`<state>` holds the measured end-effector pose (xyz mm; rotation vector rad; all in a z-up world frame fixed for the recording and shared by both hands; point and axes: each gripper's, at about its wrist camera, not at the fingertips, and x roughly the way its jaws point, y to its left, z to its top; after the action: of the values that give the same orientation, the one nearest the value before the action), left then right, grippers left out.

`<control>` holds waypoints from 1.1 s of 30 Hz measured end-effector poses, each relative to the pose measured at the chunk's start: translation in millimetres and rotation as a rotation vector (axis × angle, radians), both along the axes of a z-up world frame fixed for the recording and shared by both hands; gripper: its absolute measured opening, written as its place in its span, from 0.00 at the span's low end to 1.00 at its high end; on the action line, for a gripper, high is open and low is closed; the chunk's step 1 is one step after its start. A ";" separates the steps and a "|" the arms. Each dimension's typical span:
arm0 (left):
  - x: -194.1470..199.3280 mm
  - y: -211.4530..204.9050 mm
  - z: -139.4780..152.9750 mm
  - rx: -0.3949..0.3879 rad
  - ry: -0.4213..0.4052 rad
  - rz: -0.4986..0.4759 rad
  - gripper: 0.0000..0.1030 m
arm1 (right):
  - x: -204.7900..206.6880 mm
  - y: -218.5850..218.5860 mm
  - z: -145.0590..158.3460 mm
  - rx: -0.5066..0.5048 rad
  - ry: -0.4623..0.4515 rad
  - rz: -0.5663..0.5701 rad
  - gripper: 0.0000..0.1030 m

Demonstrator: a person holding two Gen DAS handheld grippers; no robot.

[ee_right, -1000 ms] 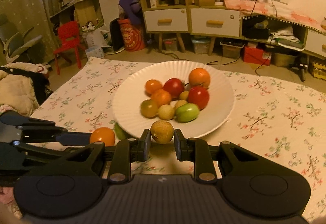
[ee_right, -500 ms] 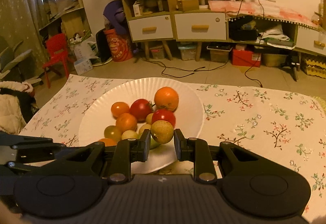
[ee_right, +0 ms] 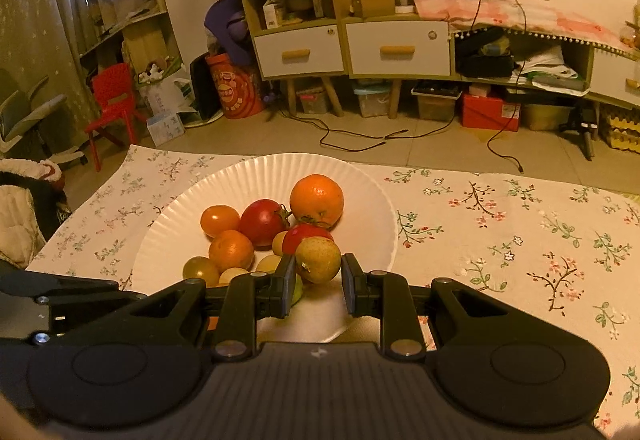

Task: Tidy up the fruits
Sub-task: 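Open both grippers to drop the two fruits into the bowl, then move left gripper to a green tomato while right gripper moves to another green tomato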

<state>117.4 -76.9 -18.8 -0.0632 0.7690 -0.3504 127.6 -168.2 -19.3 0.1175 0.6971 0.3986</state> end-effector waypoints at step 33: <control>-20.6 21.8 20.6 0.035 -0.041 -0.036 0.48 | -23.3 7.2 16.4 -0.041 0.007 -0.020 0.59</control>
<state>96.7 -55.1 1.8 -0.0091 0.7359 -0.3709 104.3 -161.0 -2.9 0.0865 0.7097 0.3650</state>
